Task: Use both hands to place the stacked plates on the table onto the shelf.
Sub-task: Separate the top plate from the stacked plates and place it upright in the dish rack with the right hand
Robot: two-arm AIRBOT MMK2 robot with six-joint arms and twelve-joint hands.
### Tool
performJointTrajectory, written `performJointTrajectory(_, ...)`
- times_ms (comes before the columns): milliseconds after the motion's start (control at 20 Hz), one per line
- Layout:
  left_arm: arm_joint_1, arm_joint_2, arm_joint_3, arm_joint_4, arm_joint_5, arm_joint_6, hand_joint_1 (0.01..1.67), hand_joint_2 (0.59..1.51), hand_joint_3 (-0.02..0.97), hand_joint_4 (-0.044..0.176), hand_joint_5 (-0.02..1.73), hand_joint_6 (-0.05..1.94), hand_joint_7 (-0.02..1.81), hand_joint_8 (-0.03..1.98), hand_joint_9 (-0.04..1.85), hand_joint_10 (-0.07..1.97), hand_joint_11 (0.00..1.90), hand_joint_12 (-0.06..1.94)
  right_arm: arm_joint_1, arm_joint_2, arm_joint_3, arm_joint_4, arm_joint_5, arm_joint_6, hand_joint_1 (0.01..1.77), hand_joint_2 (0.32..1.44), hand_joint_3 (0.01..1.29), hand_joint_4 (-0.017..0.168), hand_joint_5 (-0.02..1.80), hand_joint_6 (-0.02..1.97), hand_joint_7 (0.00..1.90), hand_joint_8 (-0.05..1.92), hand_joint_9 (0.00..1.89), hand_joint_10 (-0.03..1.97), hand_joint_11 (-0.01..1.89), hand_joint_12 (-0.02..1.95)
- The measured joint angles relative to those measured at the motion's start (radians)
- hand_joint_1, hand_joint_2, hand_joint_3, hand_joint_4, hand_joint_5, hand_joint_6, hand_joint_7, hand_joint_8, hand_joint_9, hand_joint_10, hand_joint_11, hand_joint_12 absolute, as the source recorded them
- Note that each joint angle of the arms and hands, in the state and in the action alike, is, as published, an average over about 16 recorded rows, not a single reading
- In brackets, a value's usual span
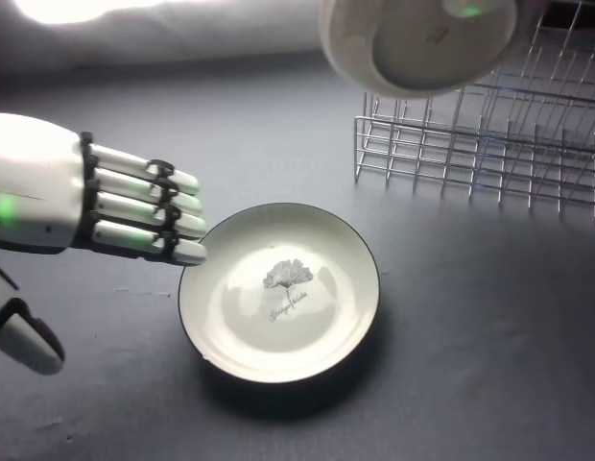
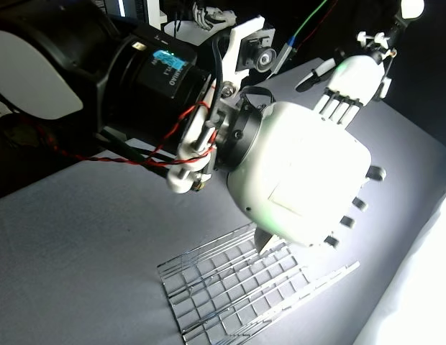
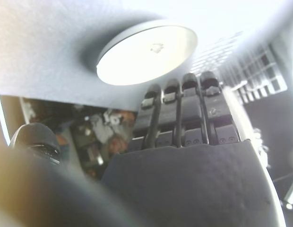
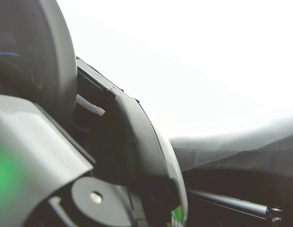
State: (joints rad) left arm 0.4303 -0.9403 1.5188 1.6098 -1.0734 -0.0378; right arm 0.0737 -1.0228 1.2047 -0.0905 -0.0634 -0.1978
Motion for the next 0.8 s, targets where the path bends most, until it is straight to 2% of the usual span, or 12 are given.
performJointTrajectory(400, 0.028, -0.065, 0.013, 0.0, -0.041, -0.05, 0.01, 1.042, 0.013, 0.0, 0.02, 0.0, 0.02, -0.01, 0.02, 0.01, 0.01, 0.0, 0.011, 0.016, 0.019, -0.037, 0.004, -0.002, 1.39, 0.95, 0.01, -0.004, 1.02, 0.84, 1.13, 0.68, 1.03, 0.95, 0.92, 1.01)
performJointTrajectory(800, 0.058, -0.091, 0.032, 0.001, -0.071, -0.09, 0.01, 1.048, 0.014, 0.0, 0.02, 0.0, 0.02, -0.01, 0.02, 0.01, 0.01, 0.0, -0.019, 0.048, 0.033, -0.128, 0.011, 0.001, 1.39, 0.95, 0.02, -0.006, 1.01, 0.85, 1.13, 0.68, 1.03, 0.96, 0.91, 1.01)
